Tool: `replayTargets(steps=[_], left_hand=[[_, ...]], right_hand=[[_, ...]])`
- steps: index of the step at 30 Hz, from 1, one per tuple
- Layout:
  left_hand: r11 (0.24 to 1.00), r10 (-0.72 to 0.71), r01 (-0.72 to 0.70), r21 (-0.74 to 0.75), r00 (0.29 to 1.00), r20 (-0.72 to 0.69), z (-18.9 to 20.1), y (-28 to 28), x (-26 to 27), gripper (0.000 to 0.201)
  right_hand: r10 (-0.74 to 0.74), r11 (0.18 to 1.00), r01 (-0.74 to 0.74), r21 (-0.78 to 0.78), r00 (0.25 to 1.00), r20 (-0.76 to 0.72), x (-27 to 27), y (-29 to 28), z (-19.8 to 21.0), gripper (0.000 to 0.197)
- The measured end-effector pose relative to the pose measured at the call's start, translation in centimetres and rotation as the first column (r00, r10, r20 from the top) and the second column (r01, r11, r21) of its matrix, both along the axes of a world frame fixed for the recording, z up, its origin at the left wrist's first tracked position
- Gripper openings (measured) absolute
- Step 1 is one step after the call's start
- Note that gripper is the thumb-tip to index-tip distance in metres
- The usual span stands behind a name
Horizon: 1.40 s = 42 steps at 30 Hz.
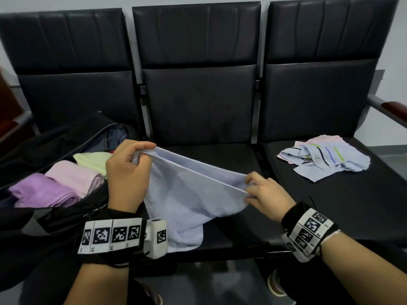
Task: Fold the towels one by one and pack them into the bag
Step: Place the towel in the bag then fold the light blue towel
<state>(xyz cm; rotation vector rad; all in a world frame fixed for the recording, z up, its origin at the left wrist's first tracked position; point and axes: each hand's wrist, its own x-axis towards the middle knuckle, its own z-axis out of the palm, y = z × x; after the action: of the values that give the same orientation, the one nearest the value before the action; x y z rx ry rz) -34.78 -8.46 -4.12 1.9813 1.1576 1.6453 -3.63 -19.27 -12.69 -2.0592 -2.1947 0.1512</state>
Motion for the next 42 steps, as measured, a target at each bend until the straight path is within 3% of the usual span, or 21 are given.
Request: replayTargets(steps=[3, 7, 12, 15, 17, 20, 27, 31, 37, 39, 42], left_hand=[[0.999, 0.047, -0.047, -0.006, 0.999, -0.019, 0.0, 0.6, -1.0, 0.040], [0.997, 0.071, -0.072, 0.000, 0.995, -0.067, 0.6, 1.2, -2.0, 0.038], [0.993, 0.115, -0.116, -0.008, 0.990, -0.079, 1.6, 1.7, -3.4, 0.038], [0.992, 0.125, -0.126, -0.015, 0.989, -0.074, 2.2, 1.9, -4.0, 0.039], [0.992, 0.126, -0.128, -0.024, 0.991, -0.054, 2.6, 1.9, -4.3, 0.039], [0.993, 0.110, -0.114, -0.042, 0.991, -0.073, 2.5, 2.1, -4.7, 0.039], [0.989, 0.130, -0.136, -0.061, 0.987, -0.095, 2.2, 2.0, -4.9, 0.028], [0.994, 0.106, -0.107, -0.039, 0.994, -0.014, 3.5, 1.0, -5.3, 0.025], [0.999, 0.034, -0.040, 0.022, 0.979, 0.203, 6.3, 0.1, -5.2, 0.022], [0.999, 0.034, -0.032, -0.018, 0.985, 0.167, 6.2, 1.1, -5.2, 0.021], [0.978, 0.065, -0.053, -0.201, 0.997, 0.051, 4.4, 3.4, -3.6, 0.024]], right_hand=[[-0.051, 0.989, 0.060, 0.132, 0.996, -0.073, 0.5, 0.1, 1.9, 0.019], [0.002, 0.968, 0.002, 0.250, 1.000, -0.015, 0.6, 0.7, 4.6, 0.017], [0.075, 0.851, -0.081, 0.519, 0.997, 0.032, 0.6, 0.9, 7.9, 0.003], [0.062, 0.856, 0.041, 0.515, 0.982, -0.181, 0.9, 1.4, 8.8, 0.006], [0.068, 0.841, 0.153, 0.519, 0.922, -0.382, 1.4, 1.6, 9.2, 0.008], [0.073, 0.810, 0.261, 0.526, 0.844, -0.531, 2.1, 1.8, 9.5, 0.009], [0.041, 0.765, 0.411, 0.496, 0.737, -0.675, 2.6, 0.9, 10.1, 0.027], [0.074, 0.715, 0.454, 0.532, 0.707, -0.703, 3.0, -0.3, 12.3, 0.023], [0.295, 0.682, 0.498, 0.536, 0.484, -0.824, 2.3, -1.5, 16.1, 0.004], [0.270, 0.687, 0.518, 0.509, 0.469, -0.841, 2.6, -0.6, 16.1, 0.007], [0.161, 0.725, 0.554, 0.409, 0.441, -0.883, 2.9, 2.3, 14.1, 0.008]])
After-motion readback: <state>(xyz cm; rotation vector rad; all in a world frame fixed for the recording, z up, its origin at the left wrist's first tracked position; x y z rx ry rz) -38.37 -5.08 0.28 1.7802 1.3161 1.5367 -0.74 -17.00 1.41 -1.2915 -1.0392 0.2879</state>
